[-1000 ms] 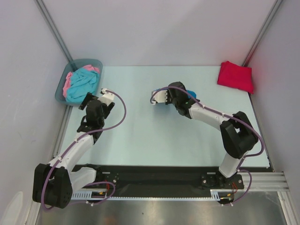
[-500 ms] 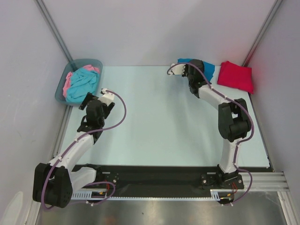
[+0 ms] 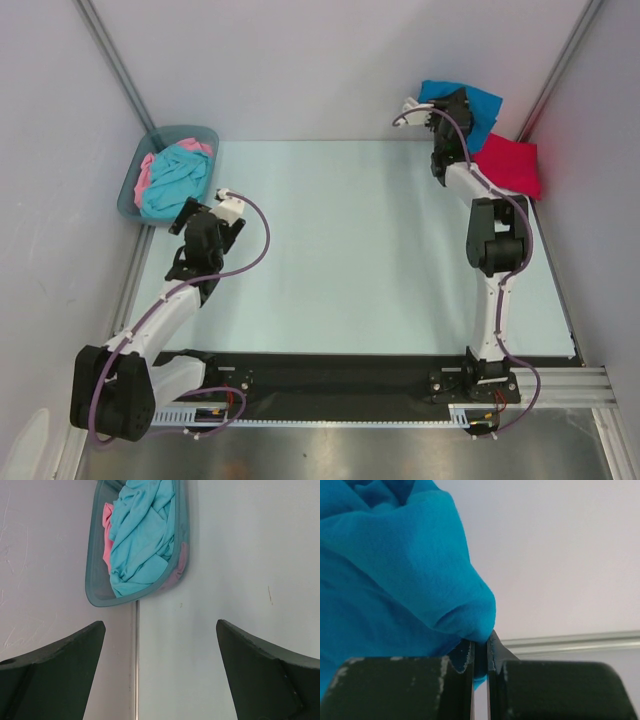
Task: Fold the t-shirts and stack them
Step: Neatly place the folded tshirt to the corner
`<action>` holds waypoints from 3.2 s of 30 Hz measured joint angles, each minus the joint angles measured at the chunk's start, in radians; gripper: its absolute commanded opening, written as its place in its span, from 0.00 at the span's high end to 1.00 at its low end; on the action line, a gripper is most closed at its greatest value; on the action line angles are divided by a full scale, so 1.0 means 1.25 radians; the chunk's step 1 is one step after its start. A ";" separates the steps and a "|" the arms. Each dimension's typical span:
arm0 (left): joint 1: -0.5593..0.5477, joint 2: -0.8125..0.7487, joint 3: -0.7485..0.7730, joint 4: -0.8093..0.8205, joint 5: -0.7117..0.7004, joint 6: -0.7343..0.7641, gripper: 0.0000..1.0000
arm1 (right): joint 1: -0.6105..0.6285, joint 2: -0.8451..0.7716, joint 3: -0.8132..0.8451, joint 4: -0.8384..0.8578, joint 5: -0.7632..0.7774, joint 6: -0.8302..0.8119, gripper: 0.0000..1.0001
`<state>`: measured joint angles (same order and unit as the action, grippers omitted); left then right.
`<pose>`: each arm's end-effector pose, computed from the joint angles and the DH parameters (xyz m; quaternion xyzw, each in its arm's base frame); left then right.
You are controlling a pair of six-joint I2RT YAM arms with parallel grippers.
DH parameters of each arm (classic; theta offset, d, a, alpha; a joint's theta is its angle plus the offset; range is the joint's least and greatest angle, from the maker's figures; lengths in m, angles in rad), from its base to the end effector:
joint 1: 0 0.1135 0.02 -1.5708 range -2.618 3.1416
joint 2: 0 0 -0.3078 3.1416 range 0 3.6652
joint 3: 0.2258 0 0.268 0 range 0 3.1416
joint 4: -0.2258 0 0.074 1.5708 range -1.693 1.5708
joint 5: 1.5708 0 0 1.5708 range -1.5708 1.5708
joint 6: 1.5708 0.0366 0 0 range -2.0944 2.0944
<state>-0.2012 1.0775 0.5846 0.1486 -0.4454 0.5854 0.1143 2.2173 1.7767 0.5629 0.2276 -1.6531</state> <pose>0.2319 -0.0312 0.2777 0.1883 0.7854 0.2845 0.5165 0.5733 0.0575 0.3154 -0.4550 0.4833 -0.5718 0.4822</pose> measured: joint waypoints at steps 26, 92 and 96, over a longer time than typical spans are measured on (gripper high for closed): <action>0.027 -0.020 -0.017 0.011 0.004 0.008 0.00 | -0.279 0.273 0.431 -0.027 -0.155 -0.057 1.00; 0.041 -0.060 -0.042 -0.001 0.050 0.007 0.00 | -0.278 0.098 0.595 -0.784 -0.265 0.196 1.00; 0.041 -0.056 -0.043 -0.001 0.047 0.007 0.00 | -0.278 0.109 0.549 -0.598 -0.259 0.197 1.00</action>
<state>-0.1497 1.0077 0.5312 0.1474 -0.3866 0.5945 -0.2333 2.3539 2.4630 -0.1844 -0.0959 -1.4075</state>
